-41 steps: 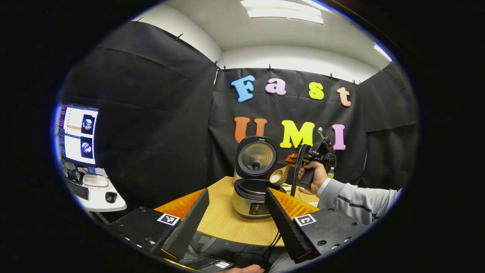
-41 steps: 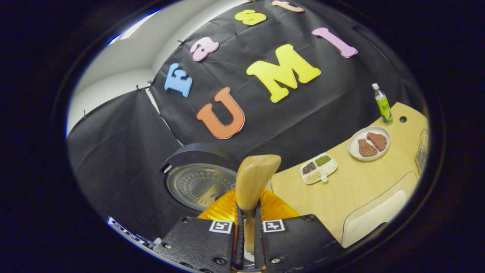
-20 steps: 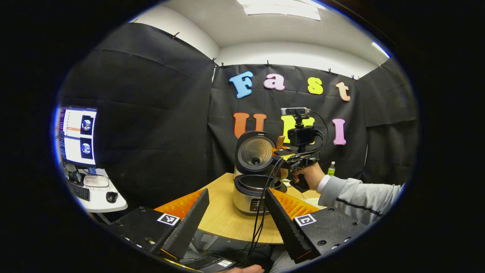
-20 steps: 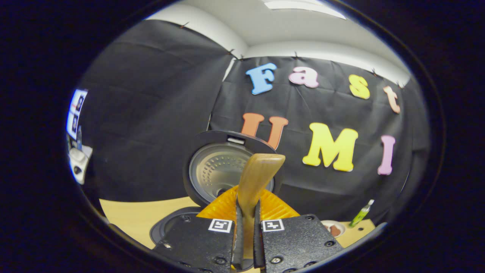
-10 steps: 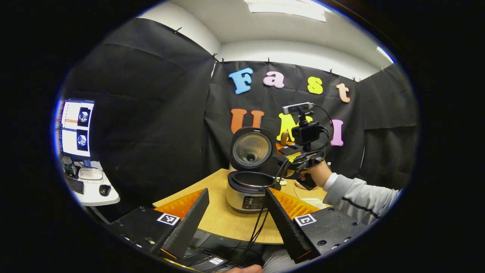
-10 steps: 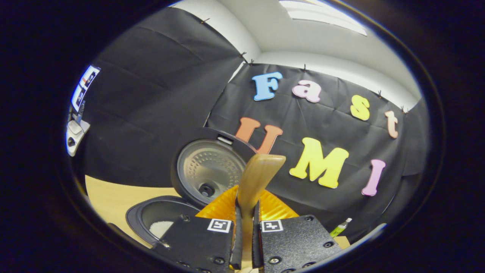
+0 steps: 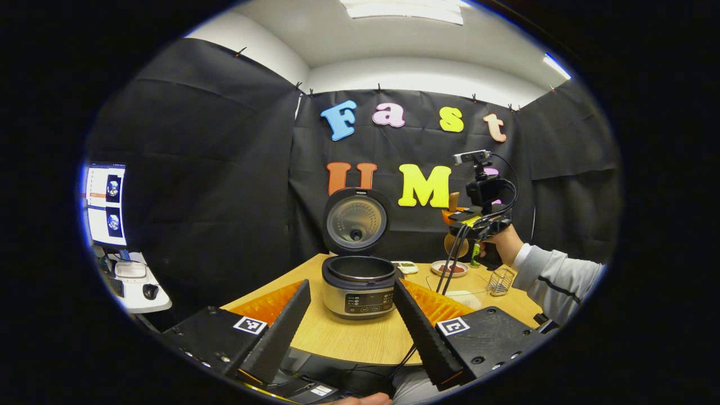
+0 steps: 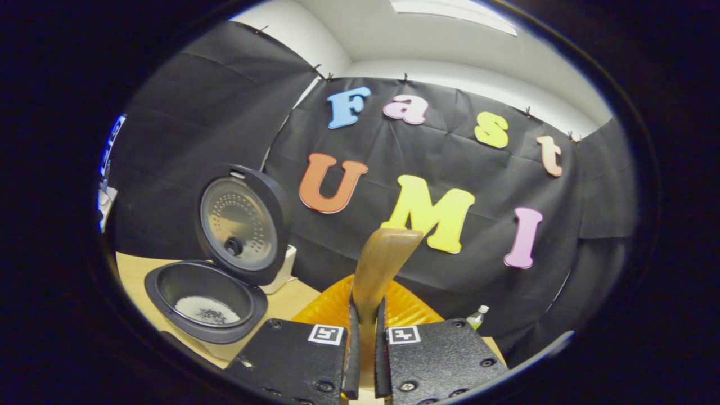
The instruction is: Close the left gripper, press the button to open the rice cooker; take a wooden spoon from the chopstick holder with the right hand, scoop a spoonful of rice and pour it into the rice cooker, then put the wooden spoon back into the chopstick holder.
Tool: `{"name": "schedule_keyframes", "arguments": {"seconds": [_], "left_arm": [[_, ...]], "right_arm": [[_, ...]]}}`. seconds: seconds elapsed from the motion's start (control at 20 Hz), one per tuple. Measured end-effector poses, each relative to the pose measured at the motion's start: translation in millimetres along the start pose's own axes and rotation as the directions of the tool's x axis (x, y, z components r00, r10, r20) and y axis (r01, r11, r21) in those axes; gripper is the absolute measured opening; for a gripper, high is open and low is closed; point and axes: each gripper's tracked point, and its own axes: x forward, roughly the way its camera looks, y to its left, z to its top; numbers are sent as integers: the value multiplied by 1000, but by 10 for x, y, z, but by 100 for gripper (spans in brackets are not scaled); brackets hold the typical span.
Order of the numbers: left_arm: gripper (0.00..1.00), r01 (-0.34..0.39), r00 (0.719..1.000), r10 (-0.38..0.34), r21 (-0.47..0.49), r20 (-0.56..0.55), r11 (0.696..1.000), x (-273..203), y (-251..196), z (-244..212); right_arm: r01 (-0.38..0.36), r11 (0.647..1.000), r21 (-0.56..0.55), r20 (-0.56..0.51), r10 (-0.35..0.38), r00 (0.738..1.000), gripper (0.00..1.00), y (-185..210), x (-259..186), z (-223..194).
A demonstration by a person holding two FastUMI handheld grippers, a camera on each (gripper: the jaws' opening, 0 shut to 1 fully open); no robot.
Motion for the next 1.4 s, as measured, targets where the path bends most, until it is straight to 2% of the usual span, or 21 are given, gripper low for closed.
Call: {"name": "schedule_keyframes", "arguments": {"seconds": [0.35,0.8,1.1,1.4], "left_arm": [[94,24,999,-24,-14,40,1000,88,-264,146],[94,46,998,-48,40,48,998,225,-584,243],[94,35,999,-35,-13,29,999,306,-622,140],[94,-24,1000,24,-56,14,998,438,-486,102]], "right_arm": [[151,985,89,-58,-146,988,17,-1155,-205,-342],[268,949,169,-134,-247,960,18,-2087,-326,-925],[303,930,210,-172,-270,947,19,-2348,-312,-1348],[310,904,295,-190,-263,946,21,-2467,-215,-1605]]}}
